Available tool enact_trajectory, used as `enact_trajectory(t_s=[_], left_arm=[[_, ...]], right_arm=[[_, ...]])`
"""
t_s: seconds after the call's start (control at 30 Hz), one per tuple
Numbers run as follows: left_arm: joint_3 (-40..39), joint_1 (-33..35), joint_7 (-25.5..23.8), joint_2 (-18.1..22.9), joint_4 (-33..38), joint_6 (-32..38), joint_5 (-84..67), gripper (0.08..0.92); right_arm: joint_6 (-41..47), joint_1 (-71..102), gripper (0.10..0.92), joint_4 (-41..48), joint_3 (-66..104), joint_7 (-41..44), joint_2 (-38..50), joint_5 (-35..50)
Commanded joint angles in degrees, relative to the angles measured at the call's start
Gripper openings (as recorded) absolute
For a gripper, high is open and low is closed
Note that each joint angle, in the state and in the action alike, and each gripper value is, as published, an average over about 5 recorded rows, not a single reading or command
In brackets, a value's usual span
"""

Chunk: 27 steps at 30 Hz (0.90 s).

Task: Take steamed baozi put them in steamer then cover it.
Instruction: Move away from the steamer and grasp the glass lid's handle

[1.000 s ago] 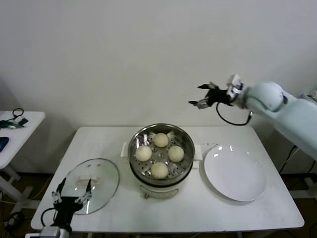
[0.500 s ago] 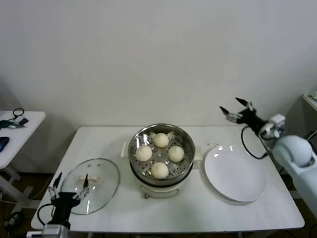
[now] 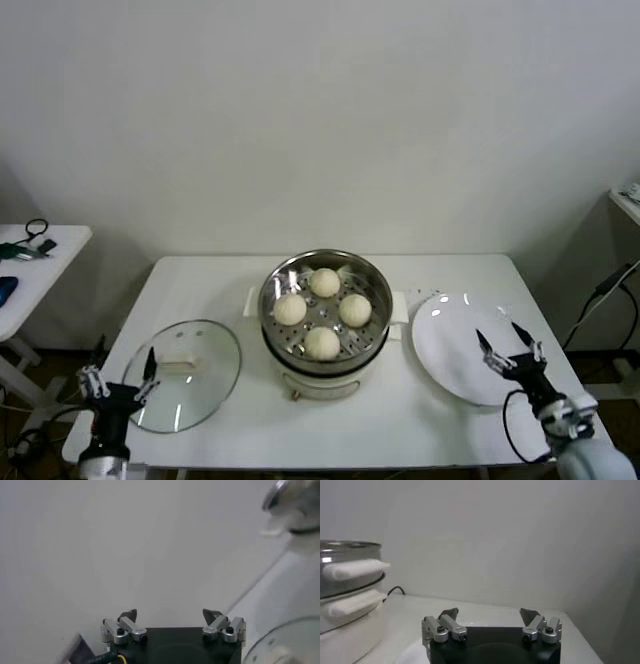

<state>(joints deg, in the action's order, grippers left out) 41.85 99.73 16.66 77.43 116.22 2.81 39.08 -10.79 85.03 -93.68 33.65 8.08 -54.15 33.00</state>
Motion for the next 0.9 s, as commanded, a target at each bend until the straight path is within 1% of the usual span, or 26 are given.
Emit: enact_trajectory(t_s=[0.03, 0.17, 0.3, 0.5, 0.9], left_arm=[[-2.01, -2.75, 12.82, -1.89, -17.07, 0.24, 41.88, 0.823], [-2.59, -5.04, 14.22, -2.5, -23.23, -0.19, 45.99, 0.823], [-2.64, -7.36, 14.34, -2.47, -26.79, -0.6, 47.4, 0.823], [-3.34, -10.38, 13.65, -1.9, -29.15, -0.97, 47.75, 0.823], [-3.64, -17.7, 10.58, -1.57, -31.62, -2.61, 47.39, 0.823]], right_arm=[[-6.56, 8.15, 0.823, 0.14, 2.15, -1.04, -7.96, -3.02], [-6.51, 7.3, 0.823, -0.25, 1.68, -1.33, -8.68, -3.12], [-6.46, 6.57, 0.823, -0.21, 1.43, -1.64, -9.04, -3.16], [-6.32, 6.14, 0.823, -0.06, 1.32, -1.94, -9.51, -3.2], [-6.83, 6.97, 0.823, -0.11, 1.64, -1.91, -10.42, -4.2]])
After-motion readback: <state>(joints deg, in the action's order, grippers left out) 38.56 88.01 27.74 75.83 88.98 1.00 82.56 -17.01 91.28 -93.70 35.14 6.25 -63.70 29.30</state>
